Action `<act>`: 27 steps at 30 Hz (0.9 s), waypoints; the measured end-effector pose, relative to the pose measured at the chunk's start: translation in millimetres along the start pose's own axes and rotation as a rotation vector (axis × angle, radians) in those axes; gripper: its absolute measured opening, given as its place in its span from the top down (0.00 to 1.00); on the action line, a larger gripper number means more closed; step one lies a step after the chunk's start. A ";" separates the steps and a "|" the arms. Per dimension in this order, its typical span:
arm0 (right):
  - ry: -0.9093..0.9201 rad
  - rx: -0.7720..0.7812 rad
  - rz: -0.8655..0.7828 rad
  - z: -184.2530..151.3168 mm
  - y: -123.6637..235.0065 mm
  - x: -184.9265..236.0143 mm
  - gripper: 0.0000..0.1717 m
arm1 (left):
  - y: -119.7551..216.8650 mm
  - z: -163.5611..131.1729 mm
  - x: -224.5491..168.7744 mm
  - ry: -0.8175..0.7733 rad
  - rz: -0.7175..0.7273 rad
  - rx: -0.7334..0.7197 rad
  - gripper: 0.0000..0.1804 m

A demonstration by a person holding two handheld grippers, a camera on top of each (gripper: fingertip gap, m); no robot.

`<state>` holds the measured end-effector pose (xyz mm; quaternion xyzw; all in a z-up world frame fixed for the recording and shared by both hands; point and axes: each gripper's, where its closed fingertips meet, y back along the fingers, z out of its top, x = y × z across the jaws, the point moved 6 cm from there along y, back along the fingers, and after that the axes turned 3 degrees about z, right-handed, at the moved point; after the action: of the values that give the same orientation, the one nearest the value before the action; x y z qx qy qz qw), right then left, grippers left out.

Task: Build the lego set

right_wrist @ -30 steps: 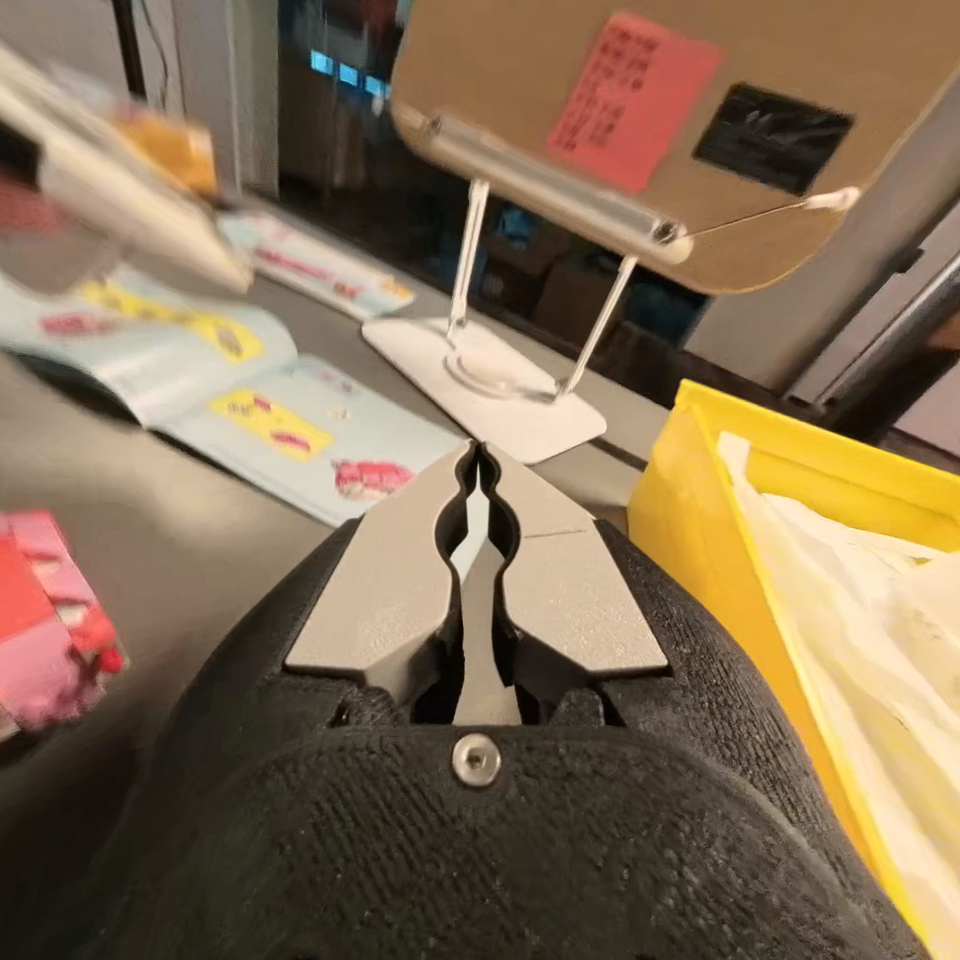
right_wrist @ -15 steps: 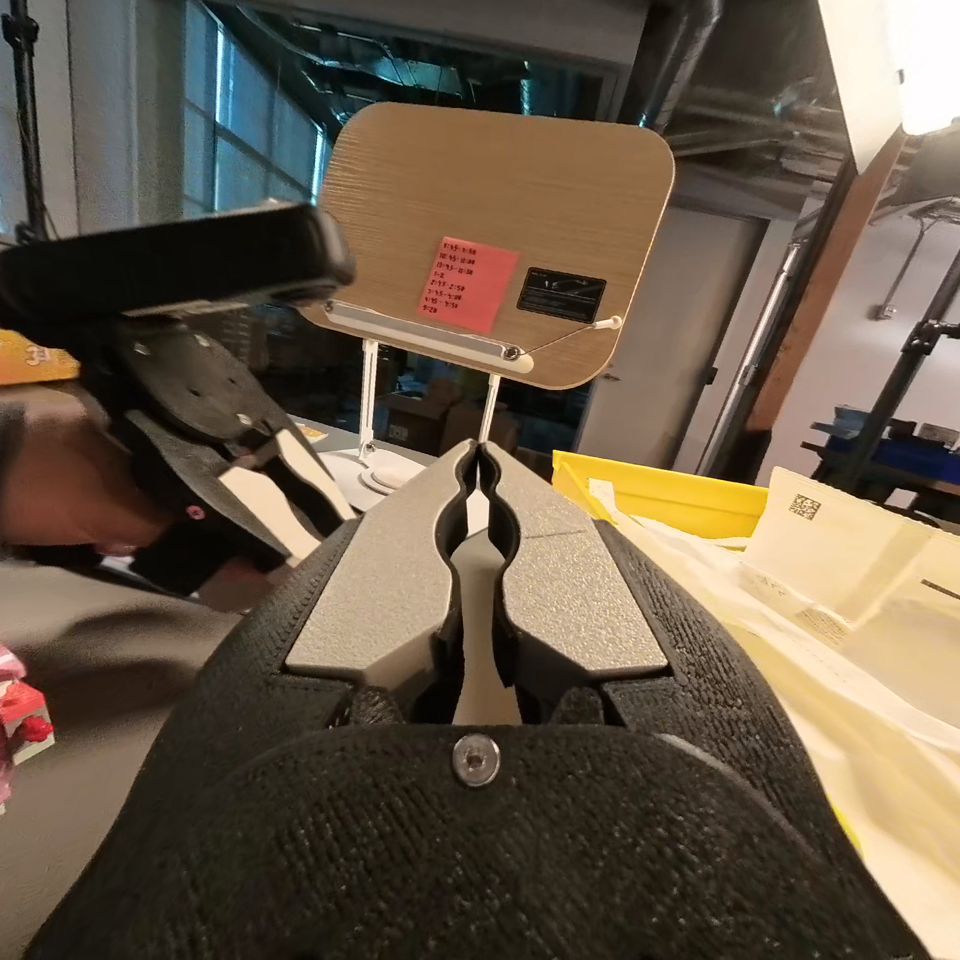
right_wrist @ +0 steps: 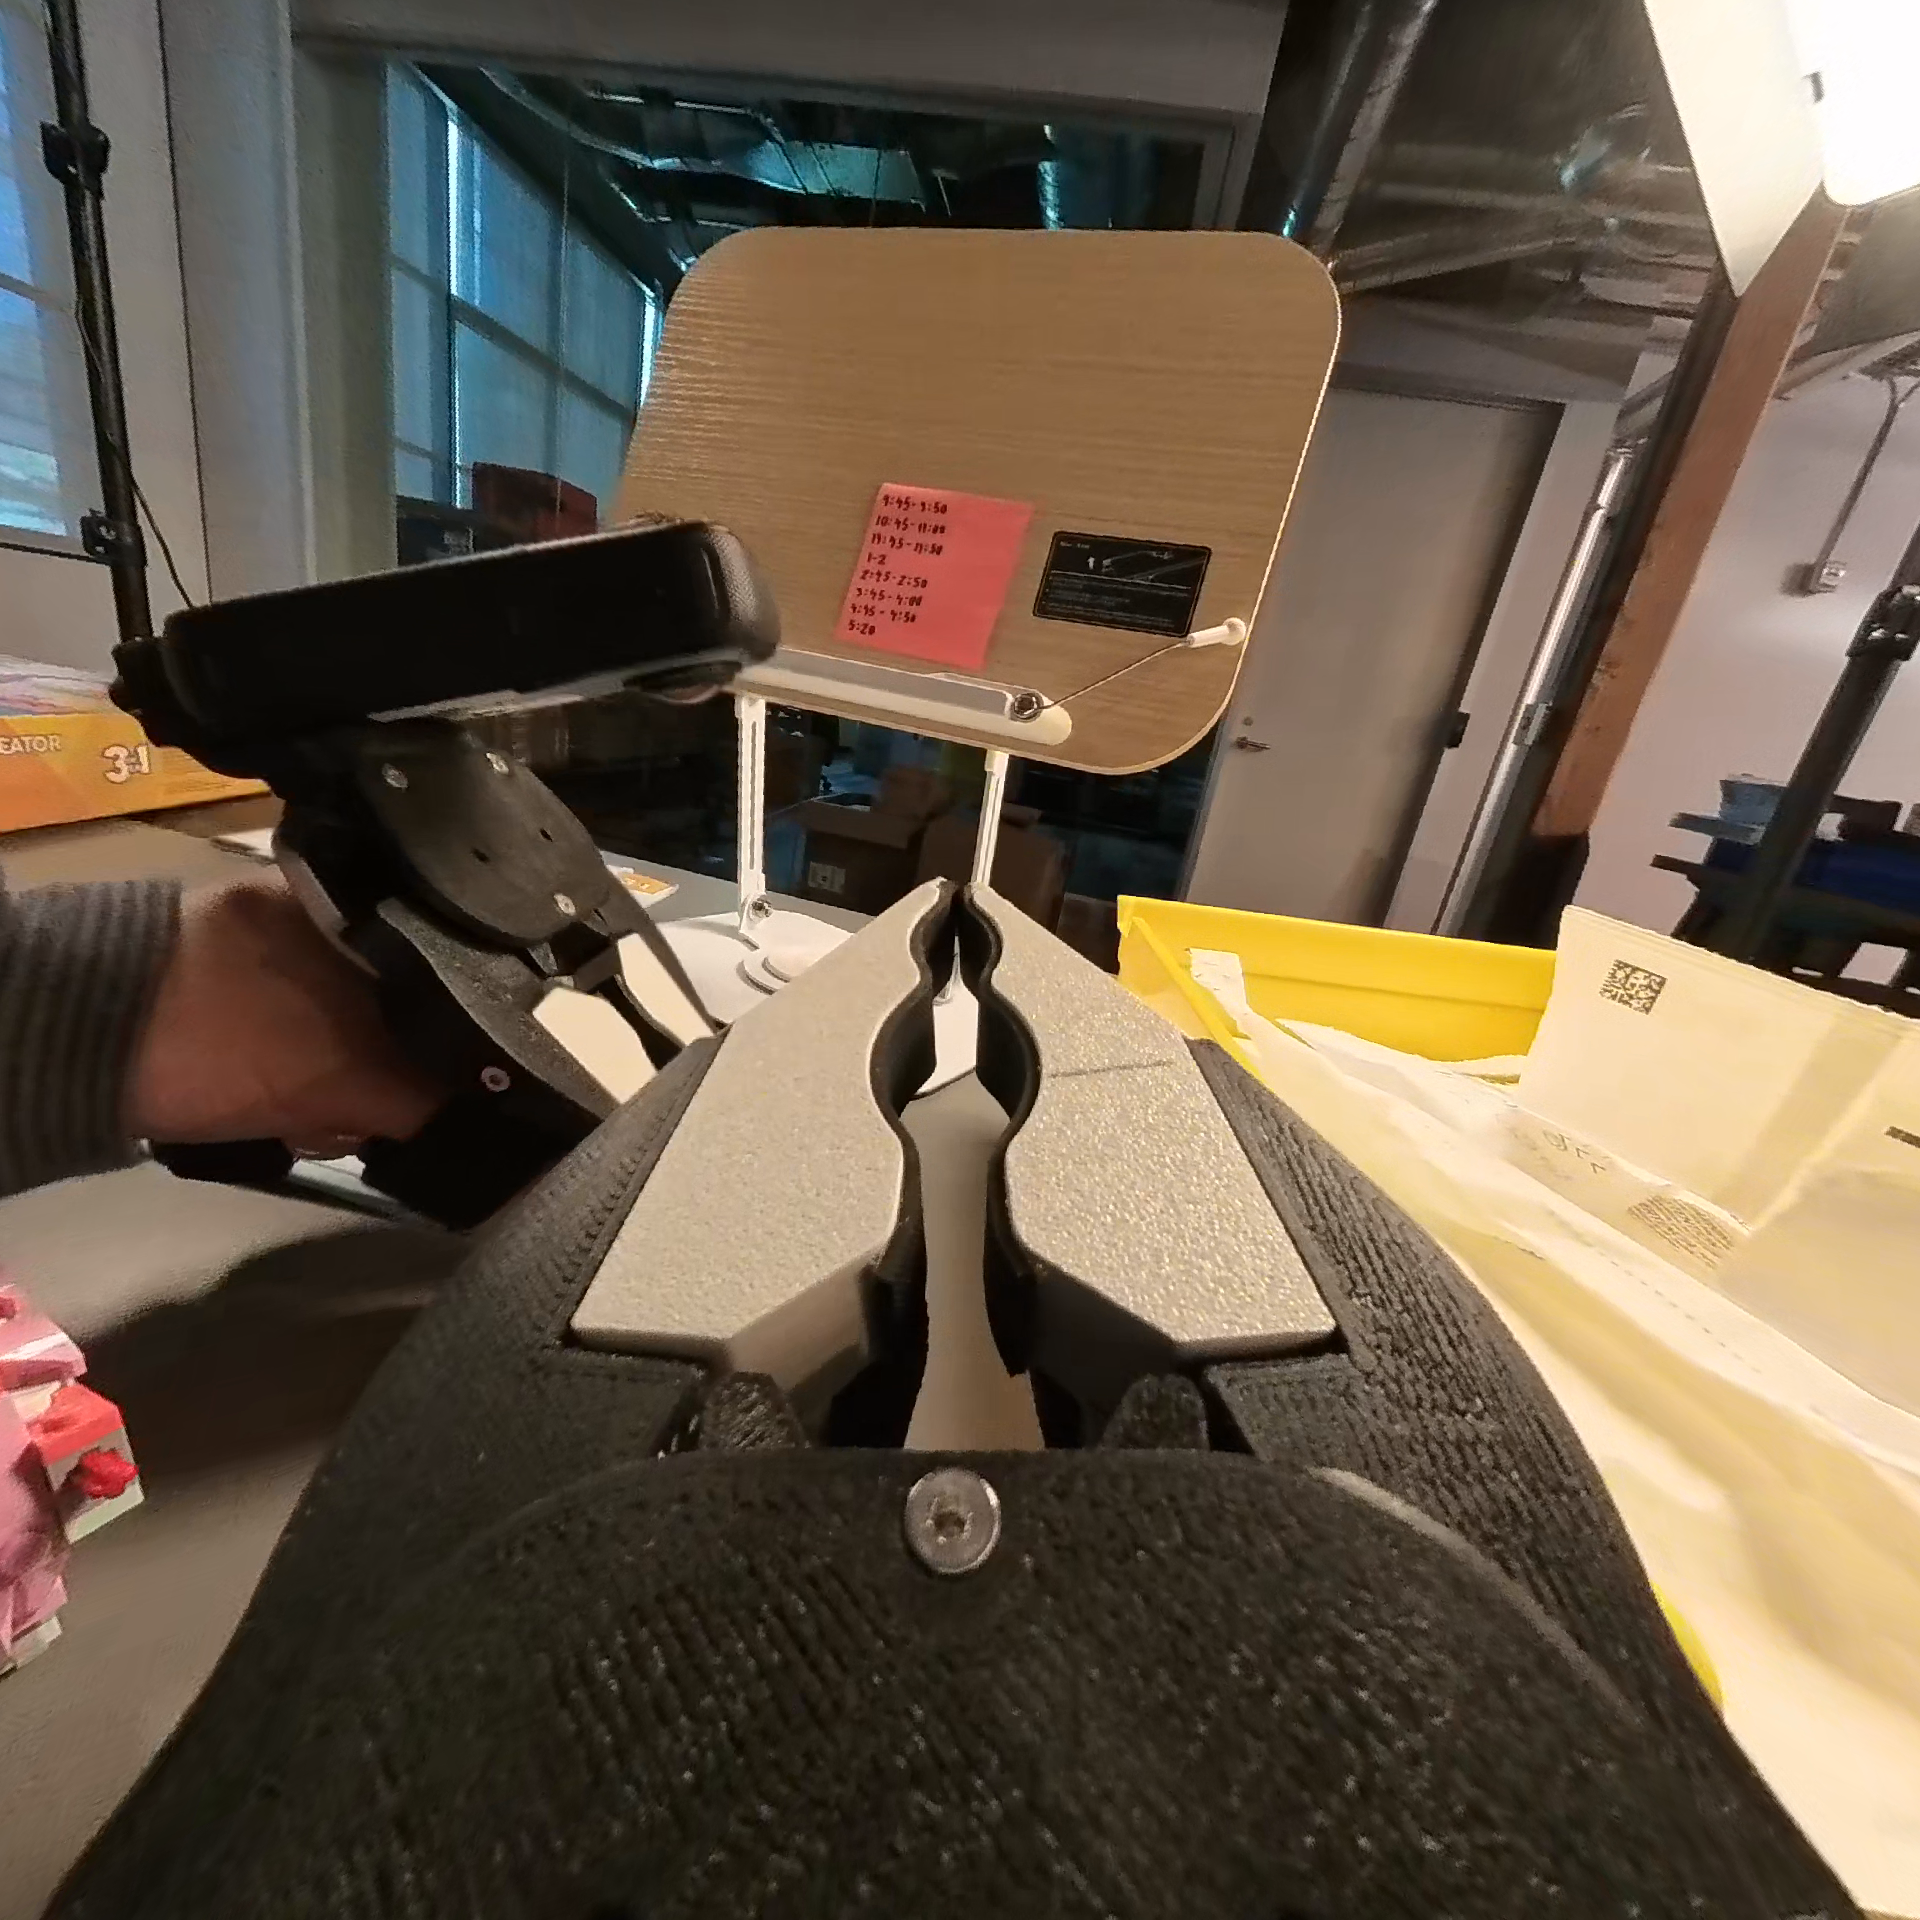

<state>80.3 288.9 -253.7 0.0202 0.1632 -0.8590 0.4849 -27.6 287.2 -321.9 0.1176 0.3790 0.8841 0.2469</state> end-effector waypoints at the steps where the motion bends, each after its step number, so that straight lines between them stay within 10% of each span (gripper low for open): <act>1: 0.001 0.002 0.001 -0.1 -0.1 0.1 1.00 | 1.4 0.8 0.9 0.017 -0.003 -0.006 1.00; 27: 0.004 0.025 0.044 -3.9 -5.8 5.2 1.00 | -1.4 -3.7 8.2 0.200 -0.072 -0.084 0.95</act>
<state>72.2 288.5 -256.9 0.0317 0.1529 -0.8502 0.5028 -35.5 290.0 -325.3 0.0044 0.3683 0.8971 0.2442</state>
